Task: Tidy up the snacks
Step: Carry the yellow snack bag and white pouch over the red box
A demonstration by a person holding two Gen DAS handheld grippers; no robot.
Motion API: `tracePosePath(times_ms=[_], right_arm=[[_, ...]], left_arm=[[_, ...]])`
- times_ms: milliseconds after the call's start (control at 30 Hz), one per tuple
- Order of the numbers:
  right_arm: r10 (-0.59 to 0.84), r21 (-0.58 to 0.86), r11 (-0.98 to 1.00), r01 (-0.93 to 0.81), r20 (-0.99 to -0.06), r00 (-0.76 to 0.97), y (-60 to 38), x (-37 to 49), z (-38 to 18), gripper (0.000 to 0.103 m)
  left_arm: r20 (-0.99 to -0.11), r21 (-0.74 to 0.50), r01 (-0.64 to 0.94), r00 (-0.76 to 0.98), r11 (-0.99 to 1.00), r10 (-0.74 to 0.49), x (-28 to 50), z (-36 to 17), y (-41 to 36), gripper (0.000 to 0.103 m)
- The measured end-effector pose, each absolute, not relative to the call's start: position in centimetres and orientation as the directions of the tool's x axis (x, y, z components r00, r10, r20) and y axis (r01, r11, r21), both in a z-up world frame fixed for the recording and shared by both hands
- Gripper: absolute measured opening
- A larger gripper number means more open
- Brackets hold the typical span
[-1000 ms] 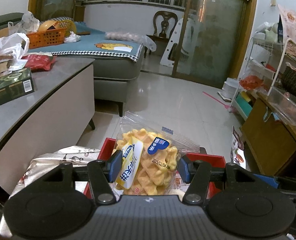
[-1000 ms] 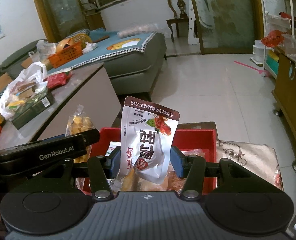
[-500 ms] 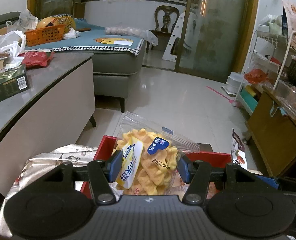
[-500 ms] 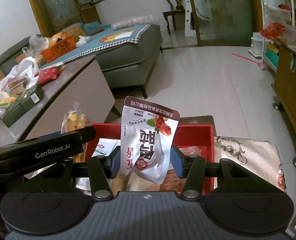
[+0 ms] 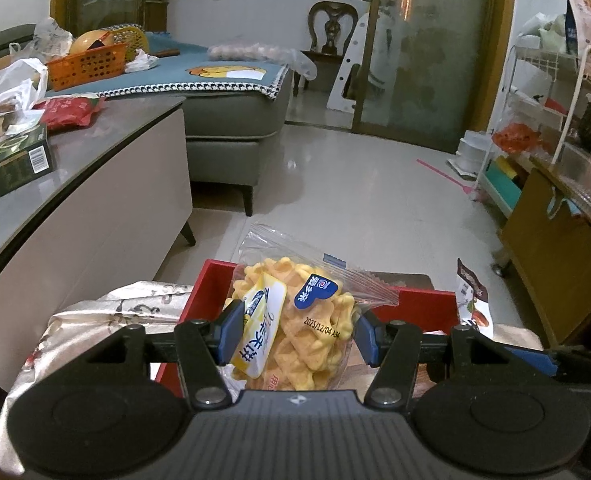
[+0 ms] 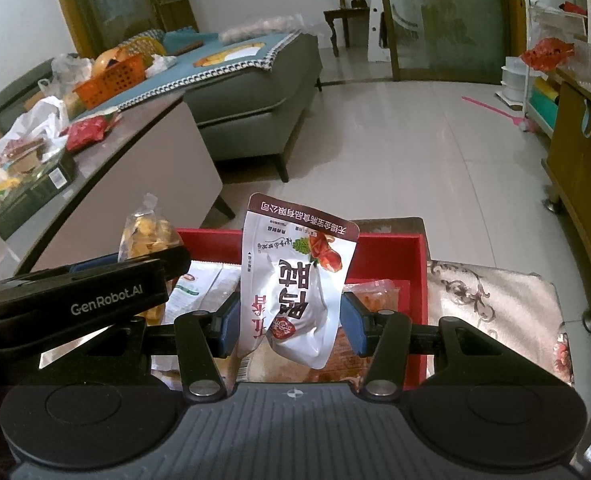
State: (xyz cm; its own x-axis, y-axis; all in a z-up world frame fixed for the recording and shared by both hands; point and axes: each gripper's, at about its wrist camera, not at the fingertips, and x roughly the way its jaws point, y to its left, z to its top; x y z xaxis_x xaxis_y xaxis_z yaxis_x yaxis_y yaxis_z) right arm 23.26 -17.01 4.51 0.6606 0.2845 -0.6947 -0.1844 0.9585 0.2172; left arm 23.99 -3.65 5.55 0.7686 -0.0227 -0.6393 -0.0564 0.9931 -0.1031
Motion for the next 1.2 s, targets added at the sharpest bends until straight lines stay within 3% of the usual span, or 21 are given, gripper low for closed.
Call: tracePosePath(times_ms=[1200], right_arm=[[0.241, 0.183, 0.97, -0.158, -0.756, 0.608, -16.8, 25.0, 1.3, 0.06]], left_arm=[[-0.68, -0.03, -0.072, 0.733, 0.997, 0.033, 25.6, 2.7, -4.5, 0.05]])
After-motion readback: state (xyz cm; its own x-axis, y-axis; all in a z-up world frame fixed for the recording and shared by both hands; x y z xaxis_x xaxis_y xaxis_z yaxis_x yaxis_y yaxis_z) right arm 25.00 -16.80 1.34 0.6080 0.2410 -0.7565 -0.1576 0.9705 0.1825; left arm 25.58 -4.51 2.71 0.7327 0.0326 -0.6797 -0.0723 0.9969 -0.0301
